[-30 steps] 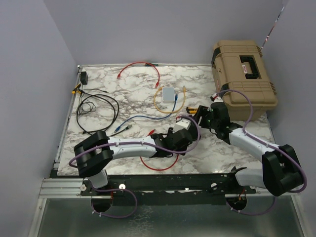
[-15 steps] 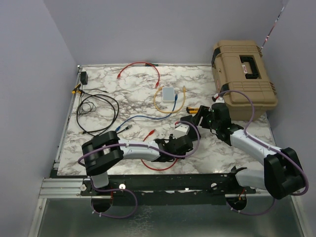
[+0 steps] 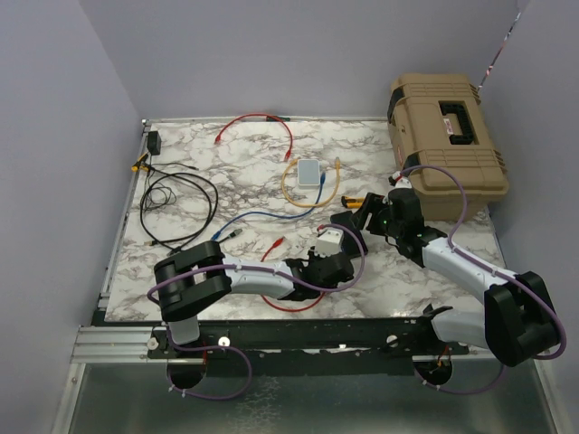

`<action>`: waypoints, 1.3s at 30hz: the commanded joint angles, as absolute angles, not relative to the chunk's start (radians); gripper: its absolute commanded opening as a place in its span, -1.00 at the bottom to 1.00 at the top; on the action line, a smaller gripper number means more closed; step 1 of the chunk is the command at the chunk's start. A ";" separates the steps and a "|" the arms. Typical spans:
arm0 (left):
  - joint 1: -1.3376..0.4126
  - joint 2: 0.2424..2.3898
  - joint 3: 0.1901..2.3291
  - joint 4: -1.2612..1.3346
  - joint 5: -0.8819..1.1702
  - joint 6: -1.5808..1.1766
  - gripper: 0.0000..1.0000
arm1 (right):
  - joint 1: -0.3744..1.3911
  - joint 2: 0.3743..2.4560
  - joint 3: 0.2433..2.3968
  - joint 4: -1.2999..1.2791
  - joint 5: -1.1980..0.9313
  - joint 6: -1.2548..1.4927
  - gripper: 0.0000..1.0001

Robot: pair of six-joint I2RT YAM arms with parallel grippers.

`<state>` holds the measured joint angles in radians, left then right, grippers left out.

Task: Insert the plug into the switch port
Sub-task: Pick up the connector from the center of the board, then insert the connector into the switch port.

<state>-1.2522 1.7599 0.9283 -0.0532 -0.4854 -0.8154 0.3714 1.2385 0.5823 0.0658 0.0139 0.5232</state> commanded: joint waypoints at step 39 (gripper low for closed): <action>-1.082 1.640 0.664 0.251 -0.334 -0.087 -1.00 | 0.336 1.496 0.726 0.096 -0.174 0.521 0.39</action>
<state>-1.0988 1.6615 0.7124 0.2096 -0.4446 -0.2104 0.3592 1.4490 0.6769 0.0875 -0.1368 0.5095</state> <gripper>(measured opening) 0.143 0.694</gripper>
